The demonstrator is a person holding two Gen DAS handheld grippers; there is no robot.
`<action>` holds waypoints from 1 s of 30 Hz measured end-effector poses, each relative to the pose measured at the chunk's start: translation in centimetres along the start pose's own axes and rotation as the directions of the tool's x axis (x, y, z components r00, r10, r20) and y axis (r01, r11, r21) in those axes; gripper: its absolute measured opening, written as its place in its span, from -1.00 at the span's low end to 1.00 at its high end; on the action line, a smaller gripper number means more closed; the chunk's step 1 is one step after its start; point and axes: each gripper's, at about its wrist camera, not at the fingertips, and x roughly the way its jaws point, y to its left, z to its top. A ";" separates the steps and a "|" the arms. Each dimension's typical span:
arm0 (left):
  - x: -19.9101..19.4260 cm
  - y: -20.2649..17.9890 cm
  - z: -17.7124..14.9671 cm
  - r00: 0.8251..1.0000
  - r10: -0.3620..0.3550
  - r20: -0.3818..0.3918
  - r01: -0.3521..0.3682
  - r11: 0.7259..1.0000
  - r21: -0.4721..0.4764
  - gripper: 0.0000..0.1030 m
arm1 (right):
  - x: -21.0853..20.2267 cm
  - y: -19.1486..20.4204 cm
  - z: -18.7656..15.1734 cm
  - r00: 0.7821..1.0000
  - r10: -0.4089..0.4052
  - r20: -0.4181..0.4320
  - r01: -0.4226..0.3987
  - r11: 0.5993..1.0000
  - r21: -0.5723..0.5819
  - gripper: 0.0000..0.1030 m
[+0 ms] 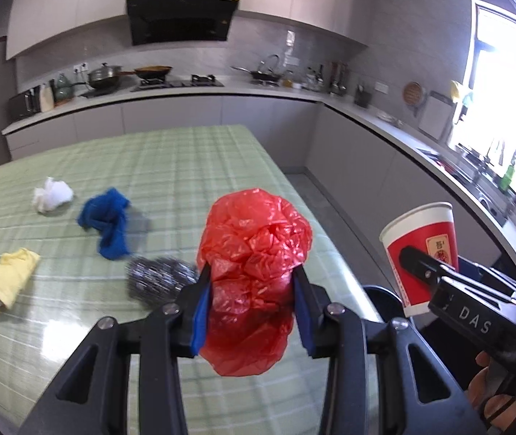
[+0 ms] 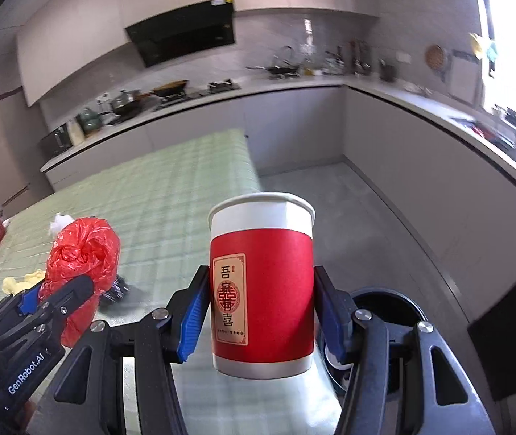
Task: Collect trash
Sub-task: 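Carry the red bag and red cup over the black bucket and open both tools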
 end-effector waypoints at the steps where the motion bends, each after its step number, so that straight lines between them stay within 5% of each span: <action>1: -0.1 -0.7 -0.2 1.000 -0.006 -0.002 0.006 1.000 0.005 -0.20 | -0.2 -0.6 -0.2 1.000 -0.003 -0.006 0.003 1.000 0.009 0.12; 13: 1.3 -11.2 -1.1 1.000 0.002 -0.005 -0.002 1.000 0.024 -0.20 | -1.6 -11.7 -1.0 1.000 -0.010 0.001 0.010 0.999 0.039 0.12; 21: 4.8 -19.5 -3.0 0.996 0.033 -0.083 -0.036 0.999 -0.036 -0.20 | 0.9 -22.5 -1.0 0.996 0.046 -0.078 -0.045 0.999 0.011 0.12; 30: 6.9 -22.3 -4.9 0.987 0.092 -0.128 -0.098 0.995 -0.036 -0.20 | 6.2 -27.4 -4.6 0.972 0.115 -0.206 -0.114 0.993 0.018 0.12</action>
